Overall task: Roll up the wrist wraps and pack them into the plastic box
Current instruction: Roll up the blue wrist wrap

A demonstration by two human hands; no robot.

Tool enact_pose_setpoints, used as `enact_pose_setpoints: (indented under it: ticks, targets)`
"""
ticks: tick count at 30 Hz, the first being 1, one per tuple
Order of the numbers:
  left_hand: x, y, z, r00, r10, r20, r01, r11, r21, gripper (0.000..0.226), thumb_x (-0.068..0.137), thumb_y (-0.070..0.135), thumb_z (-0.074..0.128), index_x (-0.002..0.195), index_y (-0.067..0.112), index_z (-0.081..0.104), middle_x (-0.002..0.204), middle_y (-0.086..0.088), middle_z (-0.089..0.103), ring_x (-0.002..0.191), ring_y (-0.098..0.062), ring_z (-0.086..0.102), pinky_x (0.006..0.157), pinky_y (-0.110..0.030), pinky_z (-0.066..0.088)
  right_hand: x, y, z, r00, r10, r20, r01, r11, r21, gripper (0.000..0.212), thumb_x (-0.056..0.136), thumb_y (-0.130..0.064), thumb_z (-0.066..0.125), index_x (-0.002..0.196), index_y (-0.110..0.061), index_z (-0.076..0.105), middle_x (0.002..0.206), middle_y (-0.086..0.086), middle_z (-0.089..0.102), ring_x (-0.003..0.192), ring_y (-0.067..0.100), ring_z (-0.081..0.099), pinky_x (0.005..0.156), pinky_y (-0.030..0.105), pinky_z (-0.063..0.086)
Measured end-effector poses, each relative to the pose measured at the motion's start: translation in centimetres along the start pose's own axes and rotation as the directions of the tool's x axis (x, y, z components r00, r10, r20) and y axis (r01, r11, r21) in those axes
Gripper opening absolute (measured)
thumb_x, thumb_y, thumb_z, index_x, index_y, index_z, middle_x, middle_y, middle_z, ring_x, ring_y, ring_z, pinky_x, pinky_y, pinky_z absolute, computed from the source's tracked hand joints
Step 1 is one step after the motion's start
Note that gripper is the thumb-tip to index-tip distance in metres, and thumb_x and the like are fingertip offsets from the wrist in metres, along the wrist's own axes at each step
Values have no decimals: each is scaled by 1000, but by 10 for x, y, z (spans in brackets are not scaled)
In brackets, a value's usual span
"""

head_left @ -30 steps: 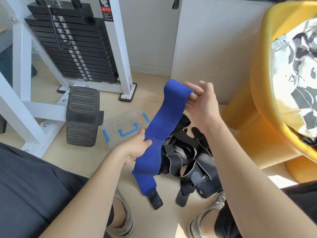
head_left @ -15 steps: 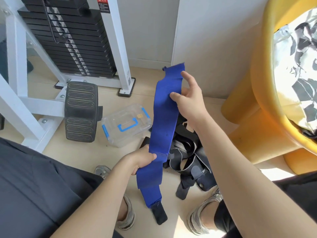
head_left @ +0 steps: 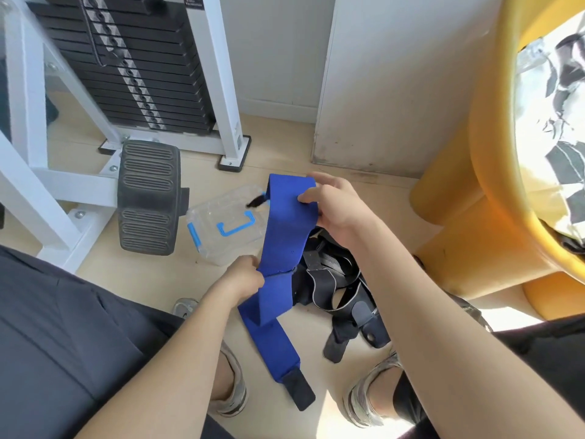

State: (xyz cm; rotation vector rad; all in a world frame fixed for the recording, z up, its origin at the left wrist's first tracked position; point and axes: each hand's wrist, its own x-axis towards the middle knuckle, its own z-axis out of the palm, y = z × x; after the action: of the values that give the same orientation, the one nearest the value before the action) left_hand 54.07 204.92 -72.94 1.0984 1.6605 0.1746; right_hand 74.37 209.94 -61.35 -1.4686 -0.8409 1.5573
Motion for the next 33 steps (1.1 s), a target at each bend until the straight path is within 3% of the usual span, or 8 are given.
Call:
enact_pose_setpoints:
  ticks: [3, 5, 7, 10, 16, 21, 27, 33]
  targets:
    - [-10, 33, -22, 991, 112, -74, -130, 938, -320, 29, 102, 5, 53, 102, 18, 78, 99, -3, 83, 96, -25, 75, 79, -34, 59, 1, 6, 0, 995, -47, 92, 49, 999, -16, 85, 78, -3, 71, 157, -28, 51, 115, 9, 77, 100, 28, 76, 86, 45, 66]
    - [-17, 59, -36, 989, 113, -91, -144, 703, -697, 32, 110, 21, 46, 103, 13, 76, 94, -8, 82, 83, -25, 78, 76, -39, 63, 0, 10, -3, 976, -44, 211, 48, 999, -12, 87, 85, 6, 70, 160, -30, 45, 113, 8, 80, 95, 29, 79, 78, 42, 65]
    - [-24, 77, -49, 972, 218, -84, -197, 567, -800, 42, 113, 36, 43, 115, 10, 75, 104, -12, 82, 91, -28, 80, 79, -39, 64, -2, 13, -6, 941, 7, 339, 10, 999, -50, 99, 85, 12, 69, 167, -30, 32, 119, 11, 80, 101, 34, 79, 76, 46, 65]
    - [-31, 86, -58, 919, 333, -209, -367, 535, -761, 43, 112, 32, 57, 130, -4, 71, 131, -24, 75, 122, -35, 74, 105, -49, 55, -8, 13, -6, 873, 99, 478, -8, 982, -189, 102, 89, 19, 66, 170, -27, 25, 123, 19, 77, 113, 44, 75, 90, 58, 63]
    - [-45, 93, -57, 859, 366, -358, -511, 572, -642, 17, 102, 22, 74, 119, 25, 76, 120, -12, 79, 110, -28, 73, 93, -49, 57, -18, 13, -4, 795, 250, 553, 89, 853, -514, 44, 99, -1, 71, 141, -11, 63, 128, 7, 79, 114, 28, 78, 96, 53, 64]
    - [-57, 103, -56, 794, 493, -357, -608, 657, -446, 29, 107, 6, 59, 125, 23, 74, 114, -6, 83, 113, -33, 78, 105, -61, 59, -15, 2, 4, 944, -94, 315, 160, 968, -190, 28, 107, -31, 68, 135, -27, 71, 119, 3, 82, 107, 26, 80, 98, 53, 64]
    - [-67, 115, -59, 748, 571, -338, -663, 662, -349, 26, 108, 11, 61, 125, 22, 77, 117, 3, 83, 118, -21, 77, 110, -58, 56, -17, -14, 8, 915, -352, 198, 386, 906, -174, 49, 103, -70, 56, 107, -28, 81, 86, 8, 70, 82, 18, 69, 73, 45, 62]
    - [-72, 119, -65, 750, 570, -336, -660, 679, -322, 25, 101, 9, 63, 117, 18, 80, 114, -1, 83, 119, -19, 74, 114, -54, 53, -12, -16, 7, 911, -368, 185, 403, 889, -219, 16, 104, -36, 73, 104, -24, 84, 96, 7, 84, 85, 21, 76, 84, 61, 65]
